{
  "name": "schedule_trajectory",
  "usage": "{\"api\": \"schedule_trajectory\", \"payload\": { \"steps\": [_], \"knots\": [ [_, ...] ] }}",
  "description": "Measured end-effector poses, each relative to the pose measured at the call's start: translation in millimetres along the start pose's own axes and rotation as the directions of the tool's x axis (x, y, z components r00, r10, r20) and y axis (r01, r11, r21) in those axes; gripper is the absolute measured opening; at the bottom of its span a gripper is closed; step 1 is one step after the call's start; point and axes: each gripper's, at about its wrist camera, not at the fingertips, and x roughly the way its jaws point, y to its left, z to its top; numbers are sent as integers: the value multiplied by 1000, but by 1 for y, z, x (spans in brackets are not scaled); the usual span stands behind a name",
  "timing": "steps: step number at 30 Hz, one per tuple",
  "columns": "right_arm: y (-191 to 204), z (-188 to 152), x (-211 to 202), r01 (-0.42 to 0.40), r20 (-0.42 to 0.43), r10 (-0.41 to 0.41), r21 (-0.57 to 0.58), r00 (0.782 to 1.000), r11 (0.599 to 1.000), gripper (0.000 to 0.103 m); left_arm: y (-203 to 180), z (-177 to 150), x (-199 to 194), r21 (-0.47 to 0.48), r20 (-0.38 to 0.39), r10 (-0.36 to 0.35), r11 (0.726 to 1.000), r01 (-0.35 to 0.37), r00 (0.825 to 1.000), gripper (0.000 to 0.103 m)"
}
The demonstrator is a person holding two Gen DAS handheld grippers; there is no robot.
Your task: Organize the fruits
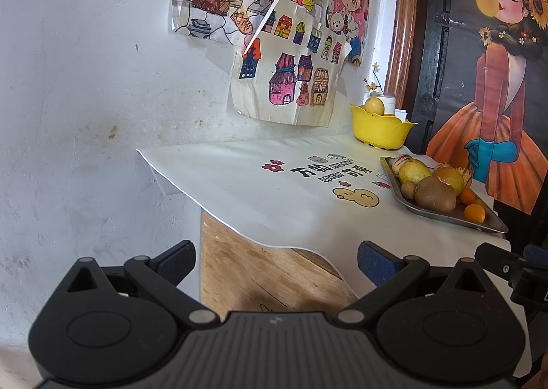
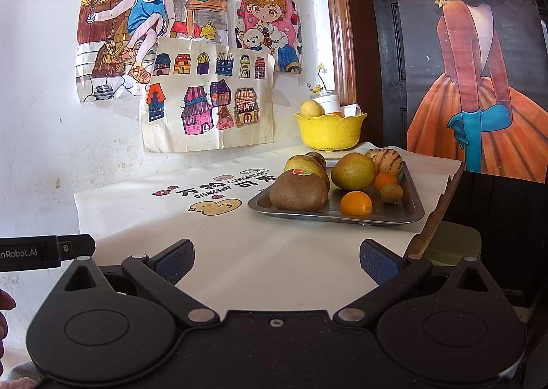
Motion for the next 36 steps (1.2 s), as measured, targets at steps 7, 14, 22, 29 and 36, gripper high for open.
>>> {"api": "schedule_trajectory", "payload": {
  "steps": [7,14,22,29,36],
  "knots": [
    [0,0,0,1,-1,-1,1,1000,1000,102,-3,-1,-1,-18,-20,24,1000,-24,1000,103],
    [-1,-1,0,7,-1,-7,7,1000,1000,102,-6,0,-2,8,-29,52,999,-51,998,103],
    [-1,-1,0,7,-2,-7,6,1000,1000,102,-8,0,-3,18,-23,55,998,-55,998,103],
    [-1,-1,0,6,-1,-6,6,1000,1000,102,-7,1,-3,17,-23,57,998,-57,998,103],
    [-1,-1,0,6,-2,-6,6,1000,1000,102,-5,2,-3,16,-23,65,998,-64,998,103]
  ]
}}
